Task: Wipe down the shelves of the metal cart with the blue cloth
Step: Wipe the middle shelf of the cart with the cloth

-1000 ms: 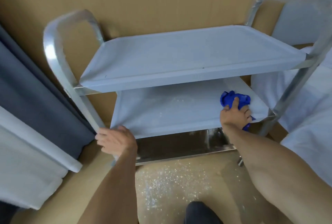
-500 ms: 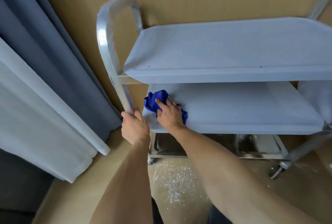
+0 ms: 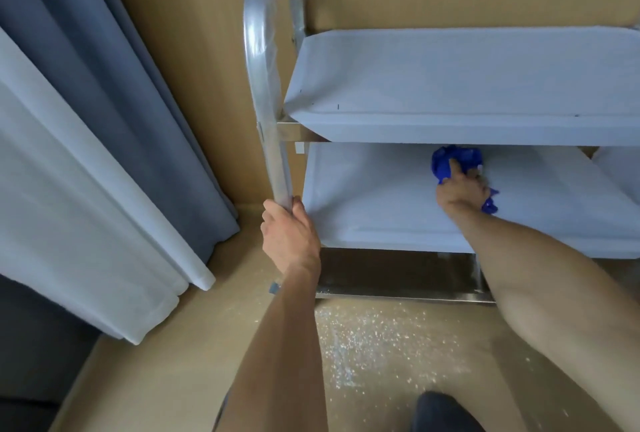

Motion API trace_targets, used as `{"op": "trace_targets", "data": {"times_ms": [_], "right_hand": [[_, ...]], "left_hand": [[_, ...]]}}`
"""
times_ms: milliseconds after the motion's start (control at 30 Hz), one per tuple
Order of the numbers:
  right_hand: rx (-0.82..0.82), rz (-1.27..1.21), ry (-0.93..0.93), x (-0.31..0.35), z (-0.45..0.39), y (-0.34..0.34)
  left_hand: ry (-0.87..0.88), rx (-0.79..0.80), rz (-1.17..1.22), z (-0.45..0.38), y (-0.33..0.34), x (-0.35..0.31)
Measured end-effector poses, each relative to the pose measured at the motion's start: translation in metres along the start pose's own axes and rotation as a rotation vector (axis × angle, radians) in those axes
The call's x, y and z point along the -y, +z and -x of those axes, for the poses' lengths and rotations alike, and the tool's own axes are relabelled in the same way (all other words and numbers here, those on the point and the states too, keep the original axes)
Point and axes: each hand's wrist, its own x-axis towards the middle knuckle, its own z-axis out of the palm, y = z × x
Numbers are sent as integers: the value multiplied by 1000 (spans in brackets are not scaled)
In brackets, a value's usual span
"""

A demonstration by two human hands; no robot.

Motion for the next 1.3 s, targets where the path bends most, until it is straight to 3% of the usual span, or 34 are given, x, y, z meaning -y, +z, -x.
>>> {"op": "trace_targets", "data": {"times_ms": [133,233,433,500,700,800,867,1100,1167,1300], "right_hand": [[163,-39,-359,119,41,31],[245,-98,-583,169,93,41],[246,-263,-819,107,158,10],[172,-269,-736,83,155,6],[-29,-61,-59,20,80,1],[-38,-82,67,16,43,5],[16,-102,48,42,27,13],[284,-217,-480,195,54,42],[339,-269,-635,215,94,40],[442,-79,-860,216,145,38]], "left_hand": [[-25,46,22,-3,-3,2],[-34,87,38,-7,-7,4],[-81,158,44,-7,-17,-3],[-59,145,19,-3,-18,-5],[9,118,-38,11,-9,-6],[68,102,-47,14,0,-8],[84,81,-41,10,5,-4],[59,35,-90,-2,11,9],[31,45,-94,-3,10,7],[-28,72,-68,0,5,4]]}}
